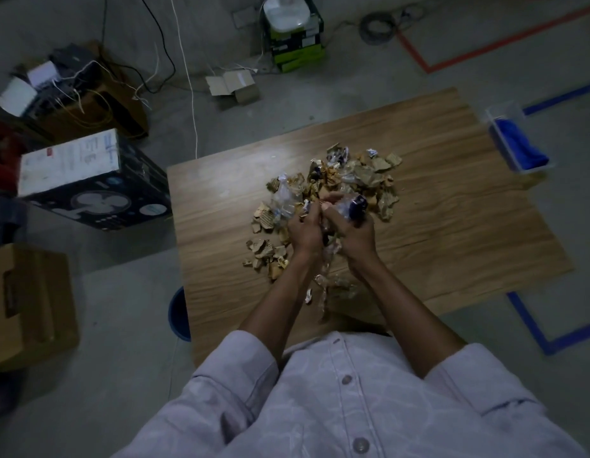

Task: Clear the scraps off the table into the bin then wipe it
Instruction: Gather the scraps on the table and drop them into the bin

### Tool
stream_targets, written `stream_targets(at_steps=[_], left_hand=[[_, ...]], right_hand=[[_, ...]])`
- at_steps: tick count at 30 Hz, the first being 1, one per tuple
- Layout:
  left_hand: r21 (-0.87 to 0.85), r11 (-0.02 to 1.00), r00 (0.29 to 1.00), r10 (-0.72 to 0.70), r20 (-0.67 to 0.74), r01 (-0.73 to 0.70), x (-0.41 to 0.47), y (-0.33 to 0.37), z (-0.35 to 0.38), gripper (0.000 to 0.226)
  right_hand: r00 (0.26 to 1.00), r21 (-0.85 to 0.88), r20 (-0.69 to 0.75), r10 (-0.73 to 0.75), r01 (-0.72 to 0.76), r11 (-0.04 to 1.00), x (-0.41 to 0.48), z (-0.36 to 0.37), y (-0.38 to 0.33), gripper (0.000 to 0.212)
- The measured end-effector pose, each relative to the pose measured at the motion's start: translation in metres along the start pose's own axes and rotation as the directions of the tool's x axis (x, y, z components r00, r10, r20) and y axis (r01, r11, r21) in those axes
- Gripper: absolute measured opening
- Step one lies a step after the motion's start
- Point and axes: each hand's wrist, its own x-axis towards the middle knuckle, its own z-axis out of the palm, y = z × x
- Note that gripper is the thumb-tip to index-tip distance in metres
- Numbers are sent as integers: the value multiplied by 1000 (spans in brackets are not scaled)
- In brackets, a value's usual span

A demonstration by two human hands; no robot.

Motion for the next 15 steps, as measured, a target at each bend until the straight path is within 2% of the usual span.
stream_targets(at_steps=[3,4,6,8,10,11,13,15], left_hand=[[-60,997,997,-58,-48,55,2,5,-12,12],[-103,991,995,-87,-53,81,3,8,-16,19],[-196,971,989,-145,-36,136,6,11,-24,49],[-248,954,984,-176,-15,167,7,17,-29,58],[-293,939,983,-180,26,179,9,25,-33,42],[-327,926,982,-183,50,189,10,29,-35,32],[-340,925,985,-156,68,170,15,30,-36,33],[-227,969,994,-91,53,100,12,30,-30,37]], right_hand=[[999,73,-24,-41,42,996,4,-14,-2,26],[998,73,-38,-44,47,996,5,-18,-1,25],[999,25,-42,-29,30,999,6,-25,3,20],[1000,-123,-21,-8,5,992,4,-28,8,17],[999,-219,-11,44,-45,975,1,-29,13,19],[997,-210,-18,77,-79,974,1,-28,13,23],[994,-186,-20,104,-106,977,1,-26,10,32],[999,-287,19,48,-40,957,1,-21,3,29]])
